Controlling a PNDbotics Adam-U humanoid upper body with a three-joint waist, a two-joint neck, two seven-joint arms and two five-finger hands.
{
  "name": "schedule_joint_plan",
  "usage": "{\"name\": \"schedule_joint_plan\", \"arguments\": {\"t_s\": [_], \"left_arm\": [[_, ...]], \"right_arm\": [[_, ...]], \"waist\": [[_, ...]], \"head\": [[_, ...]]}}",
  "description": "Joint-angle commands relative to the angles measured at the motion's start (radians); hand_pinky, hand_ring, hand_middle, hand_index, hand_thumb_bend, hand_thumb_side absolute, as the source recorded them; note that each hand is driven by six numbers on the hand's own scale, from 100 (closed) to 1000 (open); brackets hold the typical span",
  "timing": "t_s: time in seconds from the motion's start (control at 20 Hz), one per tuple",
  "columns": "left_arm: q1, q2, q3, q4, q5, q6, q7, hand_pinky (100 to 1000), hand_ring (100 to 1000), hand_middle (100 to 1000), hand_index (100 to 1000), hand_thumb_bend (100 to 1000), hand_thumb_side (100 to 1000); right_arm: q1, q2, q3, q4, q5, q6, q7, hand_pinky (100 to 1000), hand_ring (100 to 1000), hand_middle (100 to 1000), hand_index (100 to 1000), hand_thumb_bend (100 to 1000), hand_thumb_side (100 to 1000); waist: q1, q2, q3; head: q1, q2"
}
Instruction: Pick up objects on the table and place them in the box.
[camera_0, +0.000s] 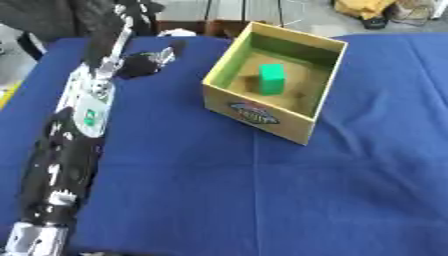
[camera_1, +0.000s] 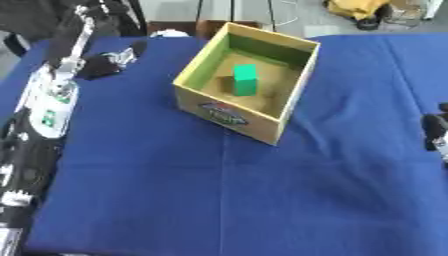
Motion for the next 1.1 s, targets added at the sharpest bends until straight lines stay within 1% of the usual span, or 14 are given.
{"name": "schedule_joint_plan", "arguments": {"t_s": [0.05, 0.1, 0.15, 0.25, 0.6, 1.1], "left_arm": [[0.03, 0.073, -0.034, -0.123, 0.325, 0.079, 0.004, 707, 721, 679, 798, 612, 803], [0.037, 0.082, -0.032, -0.14, 0.378, 0.091, -0.011, 707, 721, 679, 798, 612, 803], [0.046, 0.085, -0.03, -0.145, 0.407, 0.102, -0.025, 705, 721, 678, 800, 593, 807], [0.065, 0.083, -0.029, -0.144, 0.43, 0.114, -0.04, 704, 720, 677, 800, 590, 810], [0.079, 0.074, -0.029, -0.128, 0.444, 0.122, -0.048, 699, 713, 672, 800, 584, 817], [0.081, 0.069, -0.029, -0.12, 0.435, 0.125, -0.056, 699, 710, 669, 799, 585, 817]], "right_arm": [[-0.014, -0.011, -0.001, -0.015, -0.004, -0.001, 0.002, 480, 482, 599, 753, 578, 595], [-0.014, -0.011, -0.001, -0.015, -0.005, -0.001, 0.002, 480, 482, 599, 753, 578, 595], [-0.015, -0.011, -0.001, -0.016, -0.005, -0.001, 0.002, 480, 481, 599, 753, 577, 596], [-0.016, -0.01, -0.001, -0.016, -0.006, -0.001, 0.003, 480, 481, 599, 753, 577, 597], [-0.015, -0.01, -0.002, -0.016, -0.007, -0.002, 0.003, 481, 480, 599, 753, 576, 597], [-0.016, -0.01, -0.002, -0.017, -0.008, -0.003, 0.004, 481, 477, 598, 753, 576, 598]], "waist": [[-0.001, -0.014, 0.0], [-0.001, -0.014, 0.0], [-0.001, -0.014, 0.002], [-0.002, -0.015, 0.004], [-0.006, -0.019, 0.005], [-0.006, -0.018, 0.008]], "head": [[0.002, -0.008], [0.002, -0.009], [0.0, -0.01], [-0.002, -0.011], [-0.001, -0.018], [0.004, -0.017]]}}
